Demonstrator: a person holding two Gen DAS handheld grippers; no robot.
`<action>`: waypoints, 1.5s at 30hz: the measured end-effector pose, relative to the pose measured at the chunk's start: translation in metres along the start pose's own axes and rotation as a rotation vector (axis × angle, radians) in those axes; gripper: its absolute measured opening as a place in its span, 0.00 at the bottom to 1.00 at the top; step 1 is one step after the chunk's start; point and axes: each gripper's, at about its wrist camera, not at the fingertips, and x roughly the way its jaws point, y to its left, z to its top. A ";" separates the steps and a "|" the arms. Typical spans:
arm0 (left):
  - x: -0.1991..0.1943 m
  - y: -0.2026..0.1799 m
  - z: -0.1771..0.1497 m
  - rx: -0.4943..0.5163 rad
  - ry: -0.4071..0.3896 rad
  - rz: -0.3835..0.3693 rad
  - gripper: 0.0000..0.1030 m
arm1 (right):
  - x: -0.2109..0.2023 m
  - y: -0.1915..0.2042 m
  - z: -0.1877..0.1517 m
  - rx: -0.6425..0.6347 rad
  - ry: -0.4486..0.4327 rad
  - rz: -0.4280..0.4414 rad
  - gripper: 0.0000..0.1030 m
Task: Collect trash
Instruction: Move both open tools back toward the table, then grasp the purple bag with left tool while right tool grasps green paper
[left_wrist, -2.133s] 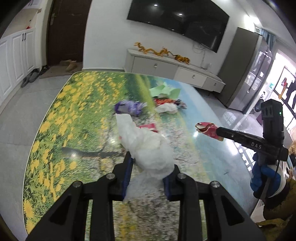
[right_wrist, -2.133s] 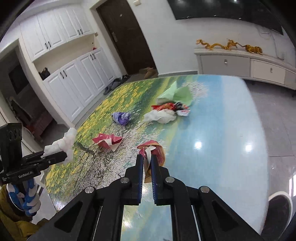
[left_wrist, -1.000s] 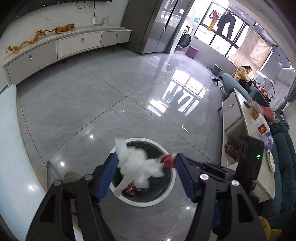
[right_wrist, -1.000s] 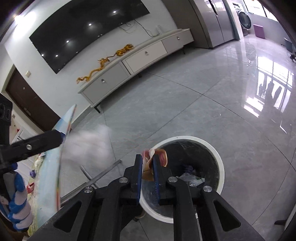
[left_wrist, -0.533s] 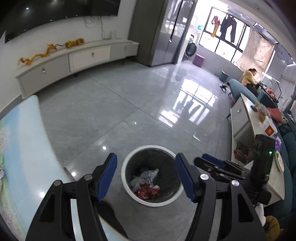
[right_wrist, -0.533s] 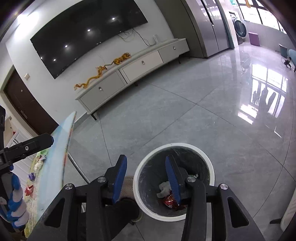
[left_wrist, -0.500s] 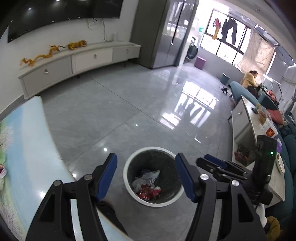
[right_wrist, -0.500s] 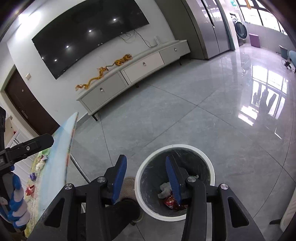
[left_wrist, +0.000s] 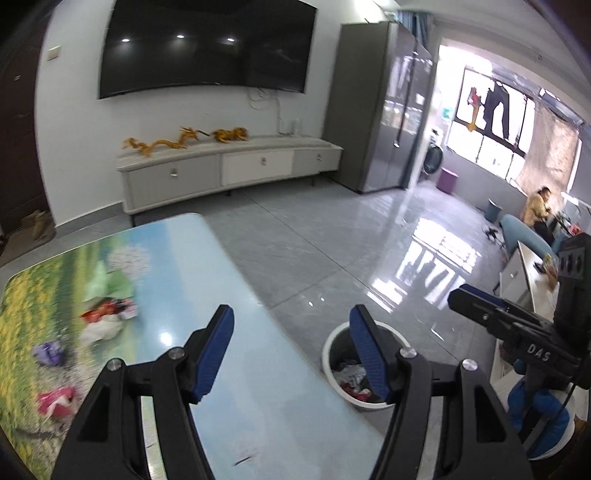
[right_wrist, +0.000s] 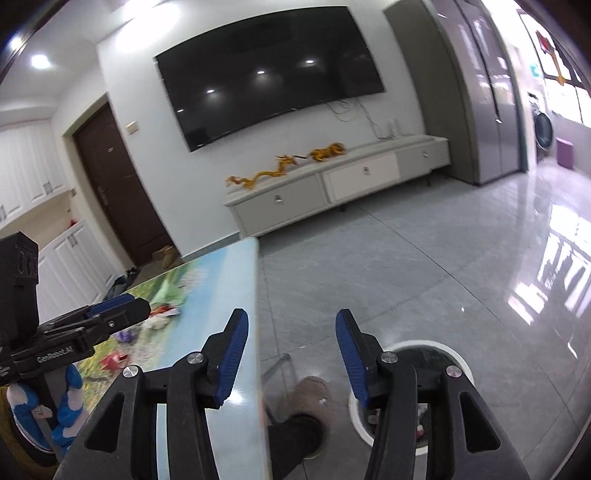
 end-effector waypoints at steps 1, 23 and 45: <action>-0.010 0.011 -0.001 -0.019 -0.012 0.017 0.62 | 0.001 0.013 0.002 -0.023 0.001 0.014 0.47; -0.175 0.176 -0.091 -0.346 -0.152 0.511 0.66 | 0.094 0.211 -0.017 -0.248 0.142 0.374 0.50; -0.147 0.253 -0.127 -0.415 -0.080 0.528 0.66 | 0.172 0.272 -0.031 -0.290 0.236 0.376 0.52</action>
